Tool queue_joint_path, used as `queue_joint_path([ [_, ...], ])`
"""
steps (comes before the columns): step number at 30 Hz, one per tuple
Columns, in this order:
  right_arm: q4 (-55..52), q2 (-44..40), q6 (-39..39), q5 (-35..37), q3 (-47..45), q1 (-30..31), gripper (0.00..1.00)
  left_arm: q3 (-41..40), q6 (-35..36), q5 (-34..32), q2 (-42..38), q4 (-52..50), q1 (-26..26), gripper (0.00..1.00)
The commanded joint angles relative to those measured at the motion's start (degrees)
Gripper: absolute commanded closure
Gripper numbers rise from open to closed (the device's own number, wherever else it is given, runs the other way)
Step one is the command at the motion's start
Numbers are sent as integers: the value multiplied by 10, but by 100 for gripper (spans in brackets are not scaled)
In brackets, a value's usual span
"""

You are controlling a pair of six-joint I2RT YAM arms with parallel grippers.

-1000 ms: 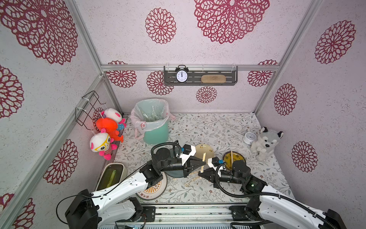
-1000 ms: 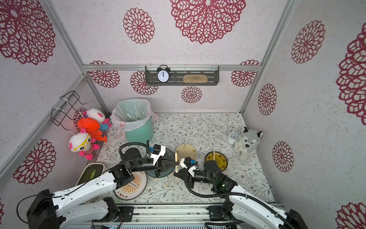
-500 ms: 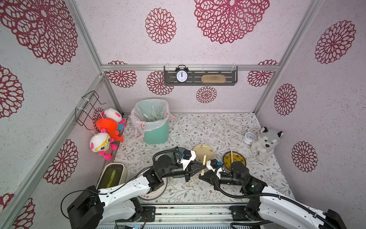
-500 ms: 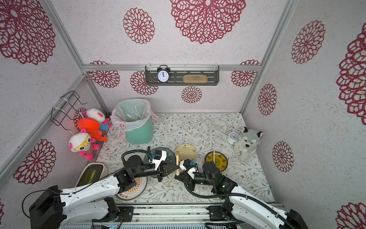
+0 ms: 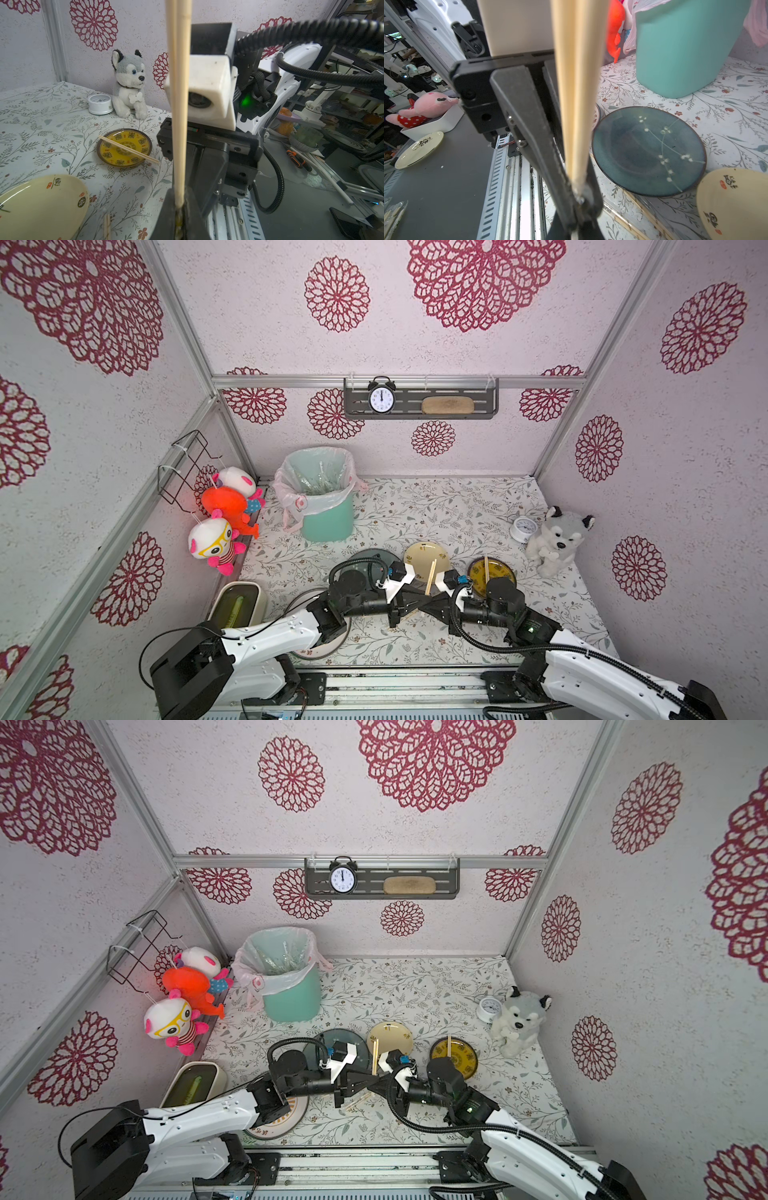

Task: Remove the packaging of disposable chopsticks
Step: Remove the packet bag from the disposable chopsticks.

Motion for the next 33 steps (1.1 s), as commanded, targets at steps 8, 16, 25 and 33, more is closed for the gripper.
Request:
queue_joint_path([
  [8,123,-47,25,31,-23,-1,25,-15,0,-20,-31,-54,32,100],
  [16,120,-101,33,65,-14,-4,22,-20,2,46,-49,-71,43,100],
  [25,193,16,49,14,31,-5,38,-27,8,67,-67,-81,43,100],
  [33,209,40,50,-4,35,-6,70,-27,8,68,-68,-90,42,100],
])
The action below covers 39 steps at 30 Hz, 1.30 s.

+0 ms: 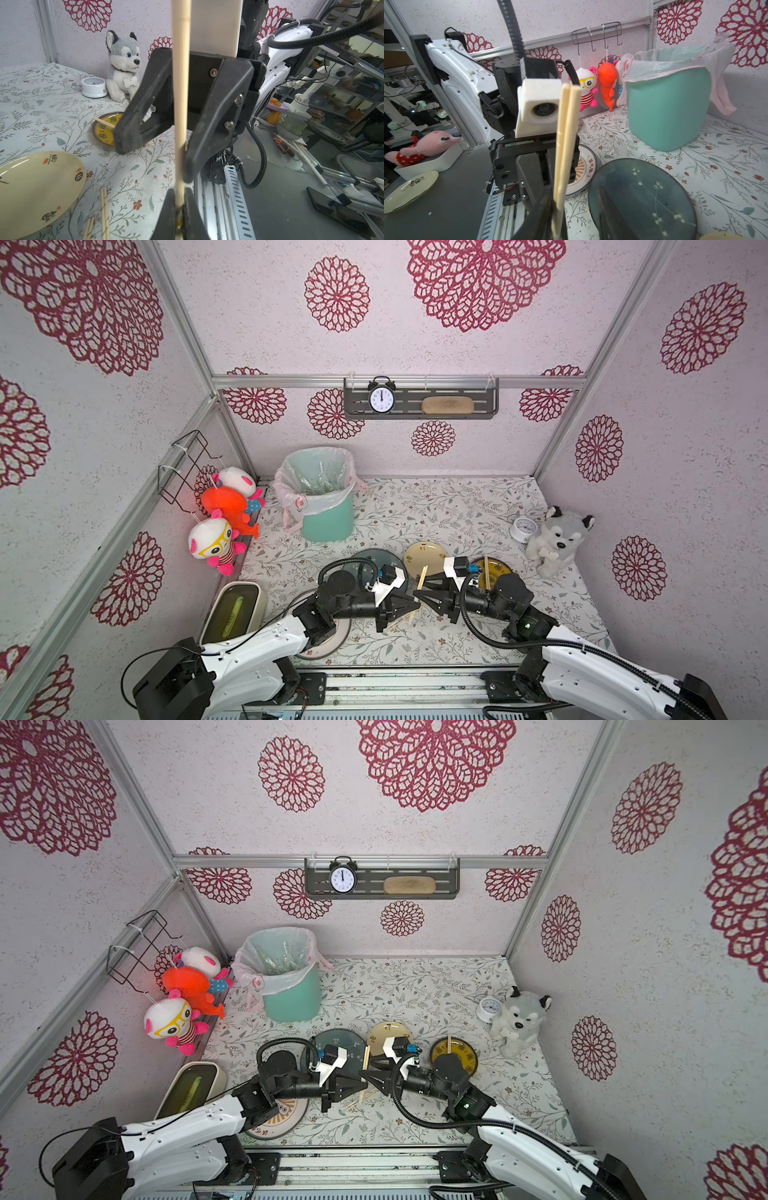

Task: Remove the packaging of disposable chopsticks
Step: Remove the packet bag from the disposable chopsticks.

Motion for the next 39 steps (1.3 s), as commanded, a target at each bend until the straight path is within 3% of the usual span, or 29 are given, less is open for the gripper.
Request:
queue_joint_path([
  [1,41,8,-1,-23,19,-2,74,-4,9,7,-2,-4,2,100],
  [5,39,3,1,-26,15,-3,99,-4,4,6,-3,-2,2,100],
  [8,43,-13,1,-17,9,-4,100,-2,7,-6,-2,-12,2,100],
  [13,36,-23,-3,-13,29,-6,100,-11,4,-21,26,1,2,69],
  [19,25,-33,-1,-18,50,-19,100,-25,-2,-41,79,38,2,85],
  [22,9,-36,-3,-20,60,-26,100,-43,-14,-35,107,80,2,85],
  [23,4,-36,-4,-20,63,-28,100,-48,-16,-33,115,93,2,89],
  [24,0,-35,-6,-18,66,-31,100,-52,-20,-29,122,104,2,99],
  [31,-19,-43,-3,-19,92,-67,100,-58,-26,-30,151,120,3,100],
  [35,-20,-36,32,-72,143,-124,100,-77,-34,-40,163,142,3,100],
  [39,-41,-19,36,-85,189,-144,100,-90,-43,-47,170,168,3,100],
])
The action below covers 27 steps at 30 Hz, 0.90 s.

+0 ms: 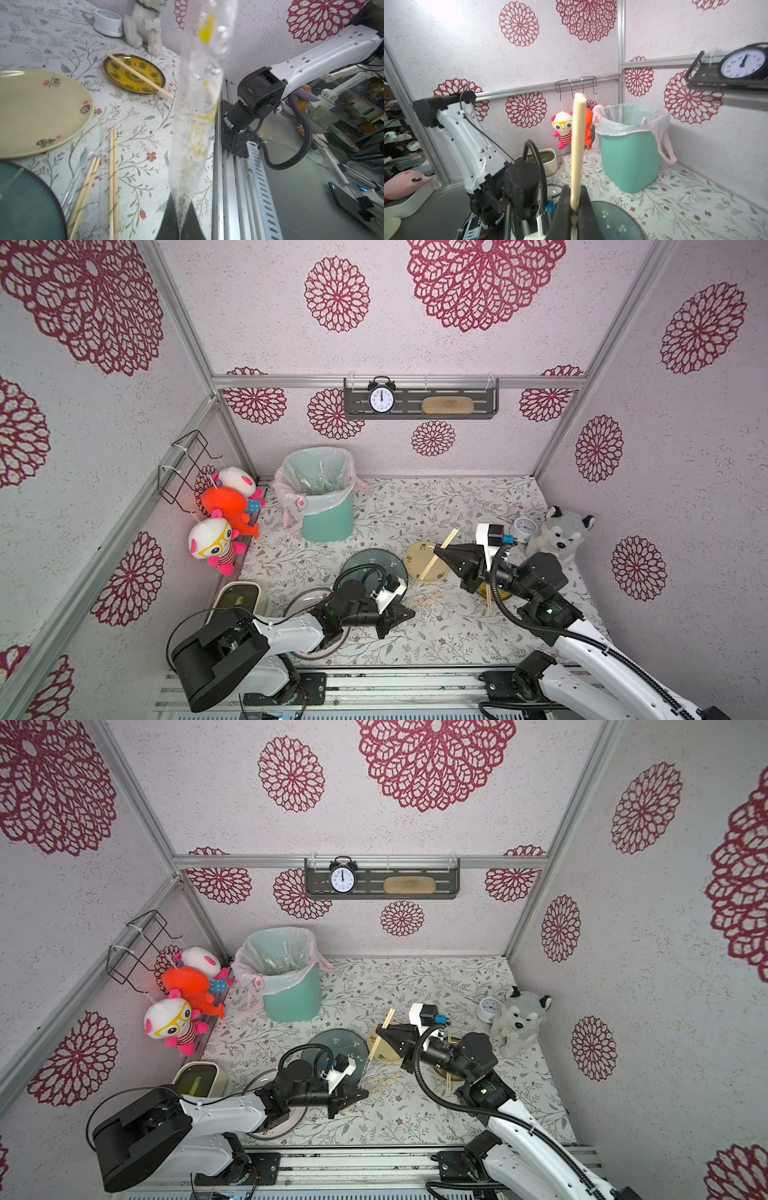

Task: Remove the packaging of disposable chopsticks
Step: Remove the packet bag from the disposable chopsticks, then place the disposable chopsticks on the plate.

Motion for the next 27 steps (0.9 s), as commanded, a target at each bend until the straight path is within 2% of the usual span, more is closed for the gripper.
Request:
queue_joint_path([
  [1,-6,6,13,-24,49,-11,100,-10,-13,-10,5,42,2,100],
  [7,-85,-11,-4,7,114,-28,100,-44,-19,-65,-60,37,12,100],
  [10,-138,-16,-7,43,142,-30,100,-57,-27,-96,-134,4,21,100],
  [13,-245,16,-9,114,176,-30,100,-37,-36,-165,-233,-98,29,100],
  [16,-351,76,2,192,203,-30,100,-7,-54,-239,-330,-200,51,100],
  [18,-417,128,5,230,220,-30,100,19,-62,-256,-373,-271,75,100],
  [21,-514,208,3,274,258,-29,100,37,-67,-284,-417,-321,89,100],
  [24,-605,310,2,319,317,-21,100,49,-76,-311,-438,-350,91,100],
  [27,-695,419,-18,373,399,1,100,62,-81,-310,-428,-355,93,100],
])
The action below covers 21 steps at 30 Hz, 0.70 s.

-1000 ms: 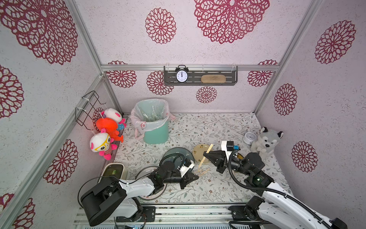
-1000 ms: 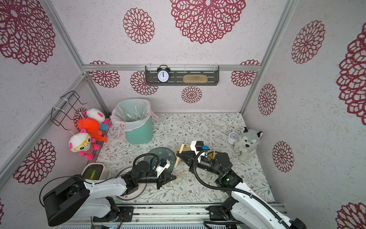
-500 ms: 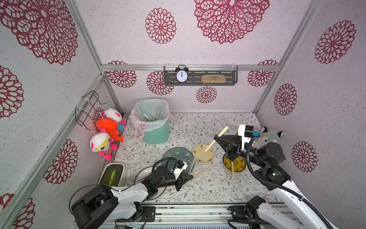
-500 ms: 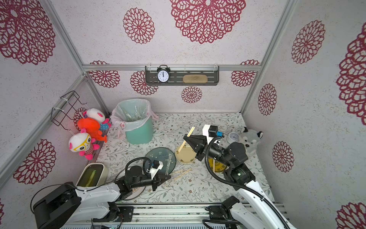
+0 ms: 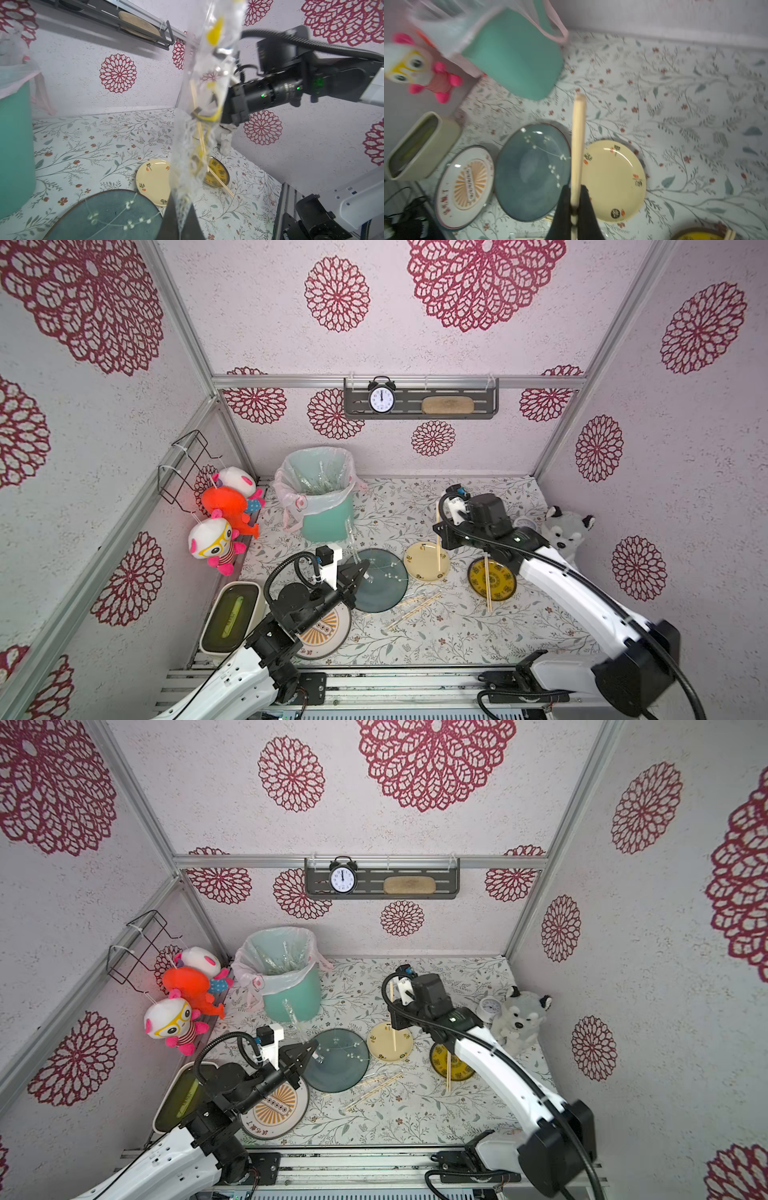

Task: Remove the packaging of disposable chopsticks
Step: Place the disposable chopsticks on the plate.

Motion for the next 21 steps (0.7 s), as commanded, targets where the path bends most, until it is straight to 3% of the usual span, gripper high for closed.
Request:
queue_joint_path([
  [1,-162,81,-14,92,95,22,100,19,-15,-23,17,-55,5,100],
  [4,-241,174,-21,122,162,29,100,39,-13,-20,47,-58,5,100],
  [7,-251,234,-38,126,198,30,100,50,-7,-3,63,-53,6,100],
  [13,-303,355,-73,102,289,20,100,53,-6,3,57,-56,6,100],
  [21,-320,427,-84,82,342,6,100,46,-8,19,66,-40,6,100],
])
